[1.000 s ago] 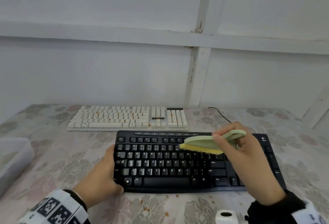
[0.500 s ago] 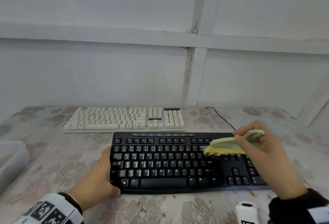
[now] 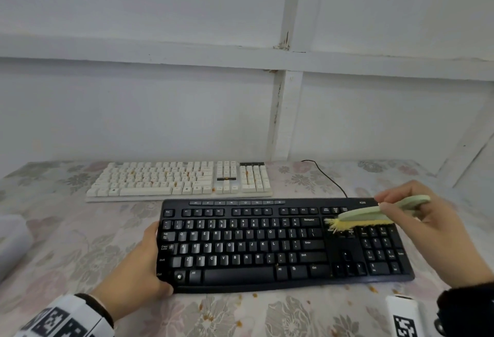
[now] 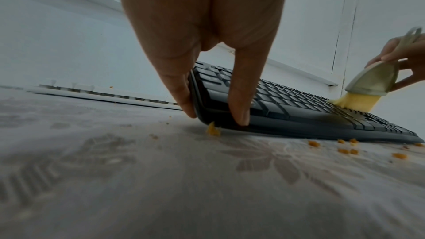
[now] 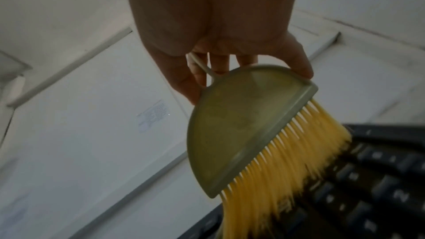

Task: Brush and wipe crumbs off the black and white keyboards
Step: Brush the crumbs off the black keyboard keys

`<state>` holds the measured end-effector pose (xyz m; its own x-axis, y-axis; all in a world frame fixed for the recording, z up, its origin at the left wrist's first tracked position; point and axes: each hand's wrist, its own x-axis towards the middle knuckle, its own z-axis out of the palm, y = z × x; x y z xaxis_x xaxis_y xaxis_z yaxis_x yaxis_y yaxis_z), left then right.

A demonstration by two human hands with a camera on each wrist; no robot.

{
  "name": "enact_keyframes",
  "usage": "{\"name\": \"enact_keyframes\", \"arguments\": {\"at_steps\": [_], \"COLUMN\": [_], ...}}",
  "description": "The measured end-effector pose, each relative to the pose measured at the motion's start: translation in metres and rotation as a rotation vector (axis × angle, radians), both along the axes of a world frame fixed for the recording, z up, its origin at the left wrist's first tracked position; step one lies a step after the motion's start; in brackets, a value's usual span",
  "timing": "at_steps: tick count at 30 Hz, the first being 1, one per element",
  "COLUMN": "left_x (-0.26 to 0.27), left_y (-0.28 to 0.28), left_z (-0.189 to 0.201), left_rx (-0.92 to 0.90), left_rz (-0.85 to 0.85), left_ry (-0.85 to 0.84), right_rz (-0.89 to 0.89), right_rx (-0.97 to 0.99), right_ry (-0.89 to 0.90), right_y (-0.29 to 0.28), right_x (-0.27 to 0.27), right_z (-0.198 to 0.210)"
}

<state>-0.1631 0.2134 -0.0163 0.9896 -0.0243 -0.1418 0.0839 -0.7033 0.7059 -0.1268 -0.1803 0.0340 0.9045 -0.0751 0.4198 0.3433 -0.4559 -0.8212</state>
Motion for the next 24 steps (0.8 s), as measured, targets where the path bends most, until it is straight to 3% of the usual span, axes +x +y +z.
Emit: {"name": "enact_keyframes", "arguments": {"at_steps": [4,10,14,18,24], "left_x": [0.0,0.001,0.001,0.001,0.0], "left_y": [0.0,0.001,0.001,0.0,-0.002], "left_z": [-0.001,-0.003,-0.003,-0.001,0.002], "left_rx": [-0.015,-0.018,-0.003,0.019,0.024], "left_rz": [0.012,0.018,0.018,0.023,0.02], "left_ry": [0.009,0.019,0.016,0.017,0.022], "right_rz": [0.04,-0.087,0.011,-0.087,-0.078], "right_rx": [0.036,-0.012,0.038,-0.045,0.05], "right_ry": [0.044,-0.002,0.045,0.038,0.045], "right_y": [-0.003,-0.023,-0.022,-0.038,-0.048], "right_x": [0.0,0.002,0.0,0.002,-0.002], "right_z": [-0.003,0.0,-0.003,-0.007,-0.008]}}
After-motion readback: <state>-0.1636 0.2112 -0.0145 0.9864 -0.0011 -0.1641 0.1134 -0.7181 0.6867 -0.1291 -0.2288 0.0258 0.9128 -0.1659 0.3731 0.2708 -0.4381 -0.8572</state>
